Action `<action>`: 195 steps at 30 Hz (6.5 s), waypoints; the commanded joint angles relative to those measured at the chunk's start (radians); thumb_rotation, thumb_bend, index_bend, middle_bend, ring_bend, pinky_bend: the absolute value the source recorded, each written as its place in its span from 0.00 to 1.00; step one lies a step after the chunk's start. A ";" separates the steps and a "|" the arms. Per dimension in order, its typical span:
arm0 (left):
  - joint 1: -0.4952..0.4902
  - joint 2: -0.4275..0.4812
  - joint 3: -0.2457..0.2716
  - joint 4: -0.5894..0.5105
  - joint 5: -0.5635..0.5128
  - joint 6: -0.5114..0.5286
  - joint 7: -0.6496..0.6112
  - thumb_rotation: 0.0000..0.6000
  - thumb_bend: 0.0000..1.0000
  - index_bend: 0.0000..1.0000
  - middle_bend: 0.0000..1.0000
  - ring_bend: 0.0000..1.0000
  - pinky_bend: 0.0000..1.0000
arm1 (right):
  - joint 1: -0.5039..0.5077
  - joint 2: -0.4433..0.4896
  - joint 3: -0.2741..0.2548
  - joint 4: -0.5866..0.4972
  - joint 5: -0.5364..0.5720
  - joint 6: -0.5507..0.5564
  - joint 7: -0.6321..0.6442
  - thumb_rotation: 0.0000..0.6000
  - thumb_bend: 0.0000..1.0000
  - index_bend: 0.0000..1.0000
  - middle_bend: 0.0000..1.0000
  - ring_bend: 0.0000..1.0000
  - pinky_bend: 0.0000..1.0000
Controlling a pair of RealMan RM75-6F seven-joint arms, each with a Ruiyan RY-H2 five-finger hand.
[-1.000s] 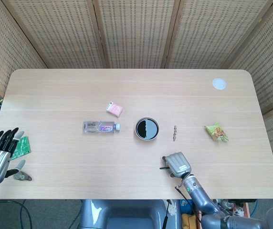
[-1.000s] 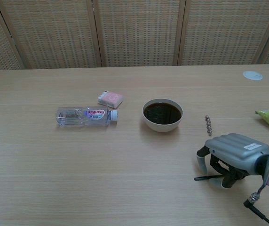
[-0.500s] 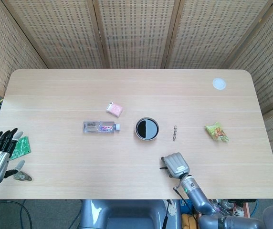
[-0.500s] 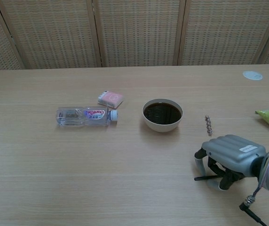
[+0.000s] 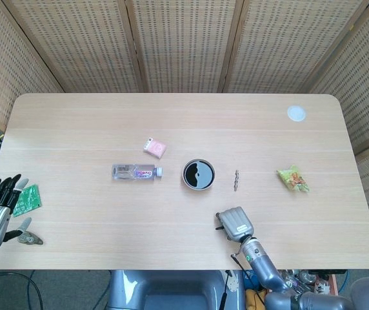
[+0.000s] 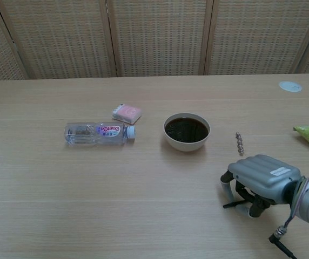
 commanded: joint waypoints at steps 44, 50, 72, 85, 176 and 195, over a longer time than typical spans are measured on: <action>0.005 -0.002 0.002 0.005 0.002 0.009 -0.006 1.00 0.31 0.00 0.00 0.00 0.00 | 0.041 0.370 0.249 -0.363 0.097 -0.148 0.541 1.00 0.71 0.60 0.94 0.97 1.00; 0.004 -0.001 0.003 -0.001 0.001 0.005 0.002 1.00 0.31 0.00 0.00 0.00 0.00 | 0.082 0.412 0.334 -0.361 0.185 -0.259 0.717 1.00 0.71 0.61 0.94 0.97 1.00; 0.015 -0.003 0.005 0.010 -0.020 -0.002 0.001 1.00 0.31 0.00 0.00 0.00 0.00 | 0.315 0.334 0.380 -0.183 0.382 -0.410 0.862 1.00 0.72 0.61 0.94 0.97 1.00; 0.029 -0.008 0.010 0.038 -0.034 -0.001 -0.022 1.00 0.31 0.00 0.00 0.00 0.00 | 0.490 0.232 0.304 -0.048 0.573 -0.372 0.718 1.00 0.72 0.61 0.94 0.97 1.00; 0.055 -0.032 0.012 0.088 -0.072 -0.033 -0.048 1.00 0.31 0.00 0.00 0.00 0.00 | 0.698 0.004 0.189 0.379 0.875 -0.481 0.502 1.00 0.73 0.62 0.94 0.97 1.00; 0.040 -0.035 0.009 0.078 -0.054 -0.037 -0.041 1.00 0.31 0.00 0.00 0.00 0.00 | 0.640 0.104 0.157 0.245 0.893 -0.475 0.492 1.00 0.73 0.62 0.94 0.97 1.00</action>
